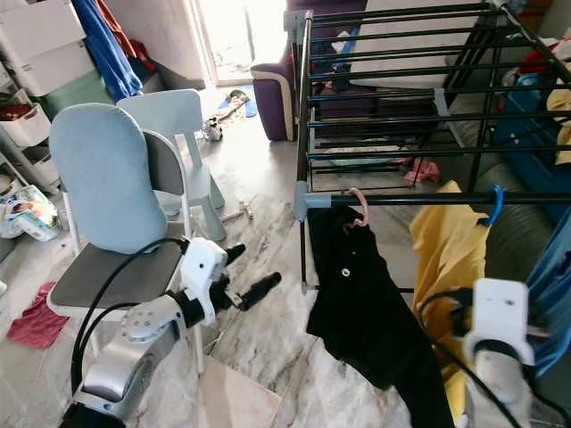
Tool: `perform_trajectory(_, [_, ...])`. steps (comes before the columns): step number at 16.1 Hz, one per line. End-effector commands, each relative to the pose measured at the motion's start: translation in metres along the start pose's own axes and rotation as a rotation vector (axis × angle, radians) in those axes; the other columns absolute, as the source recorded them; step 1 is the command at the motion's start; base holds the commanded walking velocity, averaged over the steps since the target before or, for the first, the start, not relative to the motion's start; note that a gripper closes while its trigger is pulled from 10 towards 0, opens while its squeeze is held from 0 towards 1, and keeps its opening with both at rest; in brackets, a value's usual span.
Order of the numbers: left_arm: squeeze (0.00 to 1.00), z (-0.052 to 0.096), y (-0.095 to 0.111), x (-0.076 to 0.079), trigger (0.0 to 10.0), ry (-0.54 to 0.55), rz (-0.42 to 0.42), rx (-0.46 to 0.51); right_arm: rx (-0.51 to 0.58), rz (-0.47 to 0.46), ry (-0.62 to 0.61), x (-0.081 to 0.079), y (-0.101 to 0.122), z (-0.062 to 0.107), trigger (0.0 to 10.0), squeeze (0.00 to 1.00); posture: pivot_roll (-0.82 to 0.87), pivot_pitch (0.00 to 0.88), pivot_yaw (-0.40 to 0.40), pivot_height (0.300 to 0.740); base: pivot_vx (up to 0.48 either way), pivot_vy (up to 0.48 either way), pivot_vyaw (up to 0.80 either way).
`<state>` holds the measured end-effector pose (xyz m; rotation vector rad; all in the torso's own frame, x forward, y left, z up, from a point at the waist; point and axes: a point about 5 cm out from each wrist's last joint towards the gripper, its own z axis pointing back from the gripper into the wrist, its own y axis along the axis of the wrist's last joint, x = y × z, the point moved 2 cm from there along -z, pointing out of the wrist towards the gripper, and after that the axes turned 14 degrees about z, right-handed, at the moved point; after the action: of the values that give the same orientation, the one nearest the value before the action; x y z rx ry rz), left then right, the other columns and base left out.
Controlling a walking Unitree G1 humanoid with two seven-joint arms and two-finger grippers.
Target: Hang hanger
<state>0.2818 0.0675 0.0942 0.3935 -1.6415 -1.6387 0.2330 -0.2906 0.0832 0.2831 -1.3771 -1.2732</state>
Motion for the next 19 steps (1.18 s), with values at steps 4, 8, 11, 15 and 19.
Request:
perform_trajectory(4, [0.0,0.002,-0.004,0.0,10.0,-0.004,-0.008,-0.029,-0.039,-0.063,0.135,-0.015,0.012,-0.043,0.0,0.0,-0.23,0.0,0.089,0.74,0.0,0.0,0.0])
perform_trajectory(8, [0.0,0.003,-0.005,0.002,10.0,-0.009,-0.012,-0.036,-0.089,-0.124,0.109,-0.017,0.018,-0.062,0.0,0.0,-0.22,0.0,0.081,0.74,0.0,0.0,0.0])
perform_trajectory(11, [0.0,0.002,-0.007,0.004,10.0,-0.023,-0.021,-0.048,-0.138,-0.14,0.101,-0.019,0.004,-0.058,0.0,0.0,-0.22,0.0,0.088,0.74,0.0,0.0,0.0])
perform_trajectory(15, [0.0,-0.001,-0.005,0.004,10.0,-0.013,-0.017,-0.037,-0.121,-0.128,0.069,-0.01,0.006,-0.06,0.0,0.0,-0.22,0.0,0.089,0.74,0.0,0.0,0.0])
perform_trajectory(19, [0.0,-0.004,-0.001,0.003,10.0,0.005,-0.033,-0.021,-0.073,-0.139,0.066,-0.011,0.014,-0.061,0.0,0.0,-0.21,0.0,0.091,0.74,0.0,0.0,0.0])
